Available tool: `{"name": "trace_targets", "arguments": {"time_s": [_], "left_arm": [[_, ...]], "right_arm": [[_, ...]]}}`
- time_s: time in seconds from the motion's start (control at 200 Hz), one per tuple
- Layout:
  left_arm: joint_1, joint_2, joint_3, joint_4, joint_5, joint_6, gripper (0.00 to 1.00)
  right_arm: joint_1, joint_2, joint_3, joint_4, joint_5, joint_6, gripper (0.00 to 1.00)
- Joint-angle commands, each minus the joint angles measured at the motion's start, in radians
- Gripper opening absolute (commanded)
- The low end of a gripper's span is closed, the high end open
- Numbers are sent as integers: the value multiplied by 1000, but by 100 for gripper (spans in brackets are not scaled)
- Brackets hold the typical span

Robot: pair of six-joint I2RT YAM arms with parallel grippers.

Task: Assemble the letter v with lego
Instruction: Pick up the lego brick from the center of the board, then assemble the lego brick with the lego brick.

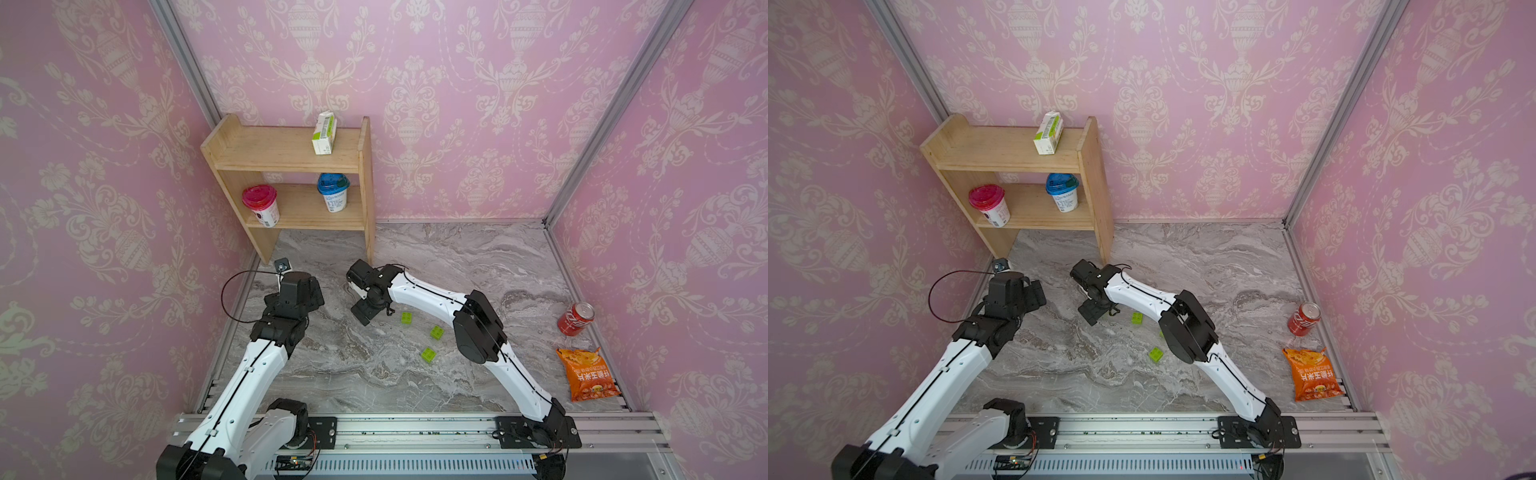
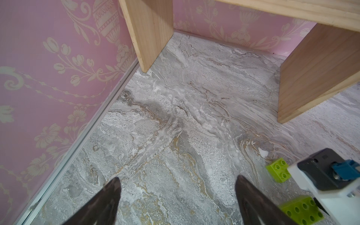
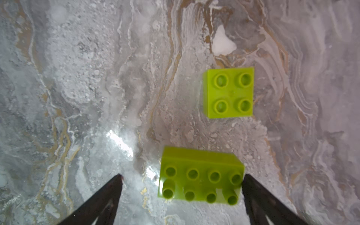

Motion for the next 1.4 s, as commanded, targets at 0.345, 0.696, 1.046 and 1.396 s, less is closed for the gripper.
{"name": "trace_targets", "arguments": {"time_s": [0.345, 0.696, 1.046, 1.396], "left_arm": [[-8, -8, -10, -10, 30, -11, 92], [-7, -14, -2, -25, 37, 1, 91], [-11, 75, 190, -138, 248, 24, 89], [-14, 89, 198, -119, 285, 78, 89]], "right_arm": [[-26, 43, 26, -21, -6, 22, 97], [-32, 21, 3, -39, -31, 75, 68], [-43, -323, -260, -5, 124, 467, 11], [-52, -443, -549, 57, 142, 770, 0]]}}
